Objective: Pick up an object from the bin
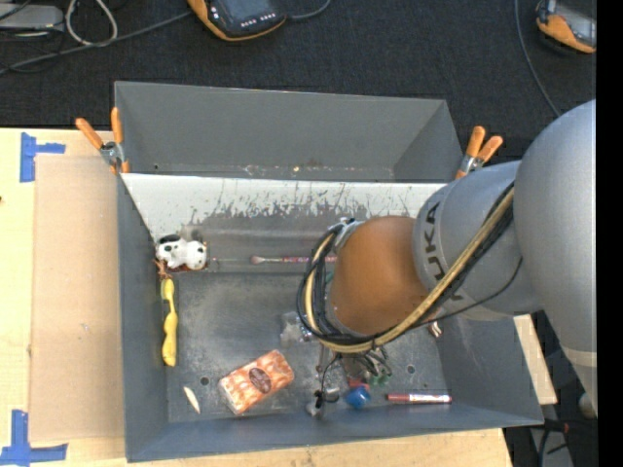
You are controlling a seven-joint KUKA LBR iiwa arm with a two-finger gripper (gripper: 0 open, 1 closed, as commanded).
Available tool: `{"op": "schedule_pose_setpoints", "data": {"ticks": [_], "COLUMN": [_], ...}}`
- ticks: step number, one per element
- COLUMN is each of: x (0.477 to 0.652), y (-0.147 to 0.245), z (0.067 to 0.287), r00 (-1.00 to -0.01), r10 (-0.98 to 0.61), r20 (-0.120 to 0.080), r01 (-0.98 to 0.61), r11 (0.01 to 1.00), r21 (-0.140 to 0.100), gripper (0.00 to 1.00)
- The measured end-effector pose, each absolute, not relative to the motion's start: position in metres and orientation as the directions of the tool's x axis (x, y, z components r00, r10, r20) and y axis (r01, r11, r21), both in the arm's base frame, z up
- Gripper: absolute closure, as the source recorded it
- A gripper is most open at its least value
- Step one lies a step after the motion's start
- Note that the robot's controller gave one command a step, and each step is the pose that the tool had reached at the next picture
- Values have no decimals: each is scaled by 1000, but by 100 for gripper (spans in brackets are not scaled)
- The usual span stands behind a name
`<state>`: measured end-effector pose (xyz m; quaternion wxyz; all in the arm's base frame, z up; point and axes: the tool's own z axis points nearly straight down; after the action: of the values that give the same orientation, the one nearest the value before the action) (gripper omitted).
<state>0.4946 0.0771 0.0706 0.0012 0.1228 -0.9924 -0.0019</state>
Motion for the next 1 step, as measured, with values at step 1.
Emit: {"op": "schedule_pose_setpoints", "data": {"ticks": [1], "x": [495], "y": [77], "z": [71], "r00": [-970], "r10": [-244], "r20": [2], "r01": [-244], "r11": [970], "r21": [4], "gripper": [0]}}
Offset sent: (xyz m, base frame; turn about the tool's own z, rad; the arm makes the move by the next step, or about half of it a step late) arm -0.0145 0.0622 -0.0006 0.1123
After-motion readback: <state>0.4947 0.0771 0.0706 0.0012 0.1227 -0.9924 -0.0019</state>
